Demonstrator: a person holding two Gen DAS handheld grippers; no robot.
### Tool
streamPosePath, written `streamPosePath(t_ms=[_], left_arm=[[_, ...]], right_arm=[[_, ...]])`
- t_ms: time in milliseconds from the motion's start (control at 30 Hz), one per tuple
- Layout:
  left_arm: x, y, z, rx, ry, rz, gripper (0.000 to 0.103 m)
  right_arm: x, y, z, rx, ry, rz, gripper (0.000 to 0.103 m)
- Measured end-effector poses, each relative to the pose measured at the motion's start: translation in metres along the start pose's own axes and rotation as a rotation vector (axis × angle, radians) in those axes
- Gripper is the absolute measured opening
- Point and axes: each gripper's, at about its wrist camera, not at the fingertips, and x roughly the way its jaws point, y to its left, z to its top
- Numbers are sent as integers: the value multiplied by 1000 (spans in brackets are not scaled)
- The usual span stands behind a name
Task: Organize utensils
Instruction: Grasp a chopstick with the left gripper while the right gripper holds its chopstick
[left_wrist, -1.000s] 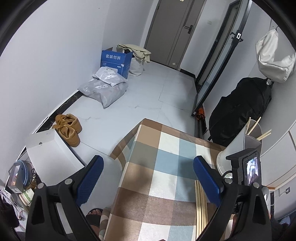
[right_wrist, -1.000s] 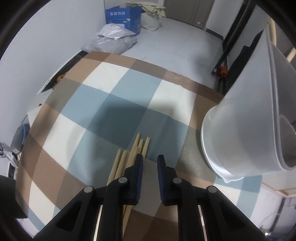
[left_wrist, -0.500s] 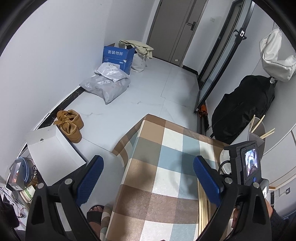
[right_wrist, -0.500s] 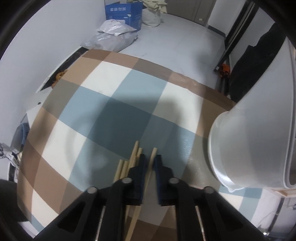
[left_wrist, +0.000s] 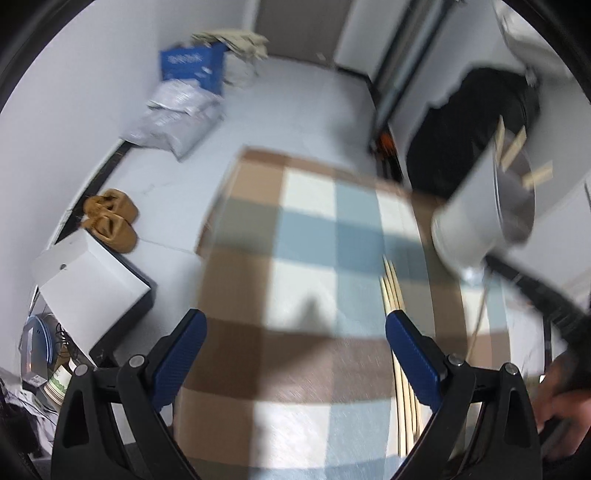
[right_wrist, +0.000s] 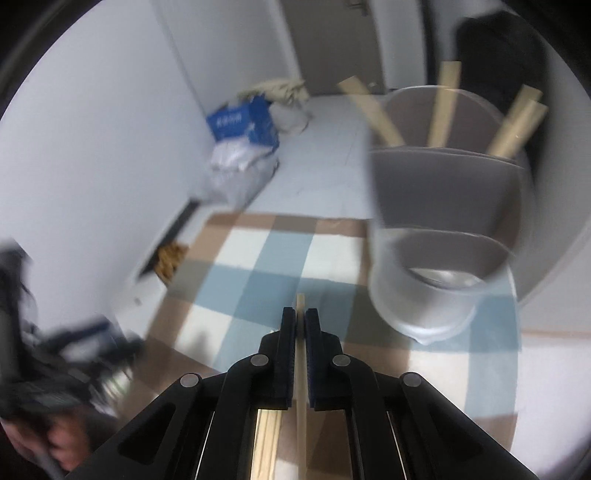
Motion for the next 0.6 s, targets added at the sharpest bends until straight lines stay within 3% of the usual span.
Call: streamPosePath(t_ms=[100, 300, 400, 600], left_arm=[[12, -17, -9, 75, 57, 15, 95], [29, -39, -21, 144, 125, 51, 95], [31, -42, -23, 146, 152, 36, 95], [44, -45, -29, 143, 204, 88, 95]], right_arm=[[-23, -29, -9, 141, -45, 75, 4], [-43, -77, -26, 298, -102, 127, 4], [-51, -94, -31, 329, -129, 127, 4], [-62, -104, -36, 338, -174, 131, 4]])
